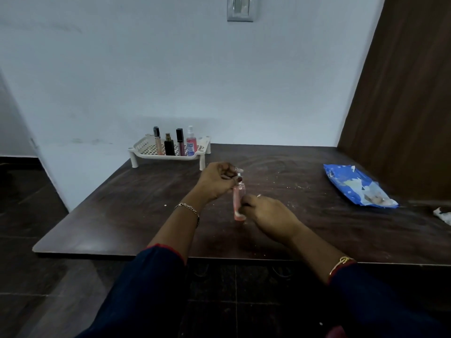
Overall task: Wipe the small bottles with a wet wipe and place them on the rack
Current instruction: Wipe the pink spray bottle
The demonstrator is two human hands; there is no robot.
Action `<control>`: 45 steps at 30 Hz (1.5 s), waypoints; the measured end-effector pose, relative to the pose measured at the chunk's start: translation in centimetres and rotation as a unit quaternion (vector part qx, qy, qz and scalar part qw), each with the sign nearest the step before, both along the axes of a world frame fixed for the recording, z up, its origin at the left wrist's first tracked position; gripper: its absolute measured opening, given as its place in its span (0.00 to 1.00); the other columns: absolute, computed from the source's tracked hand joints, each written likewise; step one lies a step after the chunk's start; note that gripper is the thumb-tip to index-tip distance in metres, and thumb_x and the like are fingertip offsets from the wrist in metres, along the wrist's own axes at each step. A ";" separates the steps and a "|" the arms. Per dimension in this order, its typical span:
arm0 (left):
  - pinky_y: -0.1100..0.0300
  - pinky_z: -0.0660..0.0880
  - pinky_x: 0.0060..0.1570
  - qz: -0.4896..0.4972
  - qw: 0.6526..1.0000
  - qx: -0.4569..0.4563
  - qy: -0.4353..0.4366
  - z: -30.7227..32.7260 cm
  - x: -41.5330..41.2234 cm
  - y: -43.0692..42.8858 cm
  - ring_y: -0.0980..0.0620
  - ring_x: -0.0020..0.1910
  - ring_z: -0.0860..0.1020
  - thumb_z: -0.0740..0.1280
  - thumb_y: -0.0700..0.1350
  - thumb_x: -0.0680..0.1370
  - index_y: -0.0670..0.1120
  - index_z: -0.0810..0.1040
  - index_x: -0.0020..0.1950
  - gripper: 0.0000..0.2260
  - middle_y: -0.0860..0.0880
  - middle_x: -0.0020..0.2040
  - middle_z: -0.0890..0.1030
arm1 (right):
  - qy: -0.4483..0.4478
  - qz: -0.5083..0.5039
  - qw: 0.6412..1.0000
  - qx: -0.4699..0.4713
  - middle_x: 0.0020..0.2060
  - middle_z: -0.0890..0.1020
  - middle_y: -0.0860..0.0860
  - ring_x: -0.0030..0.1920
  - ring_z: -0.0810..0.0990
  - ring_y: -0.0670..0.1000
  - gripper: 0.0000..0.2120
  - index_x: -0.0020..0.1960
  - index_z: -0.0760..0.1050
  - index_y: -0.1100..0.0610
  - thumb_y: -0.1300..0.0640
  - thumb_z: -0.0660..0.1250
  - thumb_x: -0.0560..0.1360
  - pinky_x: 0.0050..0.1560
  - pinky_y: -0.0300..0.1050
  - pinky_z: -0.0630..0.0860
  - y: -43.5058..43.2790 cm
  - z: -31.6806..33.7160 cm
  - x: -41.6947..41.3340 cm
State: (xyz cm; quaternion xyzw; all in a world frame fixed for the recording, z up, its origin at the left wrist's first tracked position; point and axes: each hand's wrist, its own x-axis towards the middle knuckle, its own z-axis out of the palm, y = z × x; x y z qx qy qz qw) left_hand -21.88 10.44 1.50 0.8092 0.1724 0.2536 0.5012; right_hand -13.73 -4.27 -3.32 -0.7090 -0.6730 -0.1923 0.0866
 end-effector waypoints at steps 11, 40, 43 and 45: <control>0.71 0.76 0.41 0.008 1.000 0.007 -0.011 -0.6 0.2 0.4 0.54 0.39 0.77 0.68 0.32 0.73 0.30 0.76 0.54 0.11 0.40 0.51 0.80 | 0.091 -0.011 0.992 0.089 0.49 0.80 0.57 0.46 0.80 0.59 0.10 0.51 0.80 0.60 0.66 0.67 0.72 0.44 0.49 0.77 0.8 0.3 -0.5; 0.56 0.81 0.46 -0.061 0.988 -0.134 -0.035 -1.8 0.0 2.3 0.53 0.46 0.82 0.67 0.34 0.75 0.43 0.78 0.49 0.06 0.45 0.50 0.83 | 0.180 -0.017 0.979 0.093 0.47 0.82 0.52 0.46 0.80 0.53 0.08 0.49 0.80 0.58 0.64 0.66 0.71 0.44 0.43 0.74 0.8 -1.6 0.5; 0.51 0.80 0.49 -0.073 0.988 -0.136 -0.028 -1.8 0.1 2.2 0.52 0.50 0.82 0.67 0.35 0.75 0.43 0.77 0.48 0.05 0.45 0.52 0.82 | 0.199 -0.021 0.979 0.036 0.46 0.82 0.50 0.46 0.80 0.50 0.08 0.47 0.81 0.56 0.63 0.67 0.70 0.44 0.34 0.70 0.5 -1.4 0.7; 0.52 0.80 0.49 -0.083 0.989 -0.120 -0.024 -1.6 -0.1 2.1 0.55 0.49 0.82 0.67 0.35 0.75 0.39 0.76 0.51 0.06 0.45 0.54 0.82 | 0.209 -0.018 0.978 -0.002 0.46 0.83 0.49 0.47 0.80 0.48 0.10 0.46 0.82 0.54 0.65 0.67 0.69 0.47 0.34 0.71 0.2 -1.3 0.8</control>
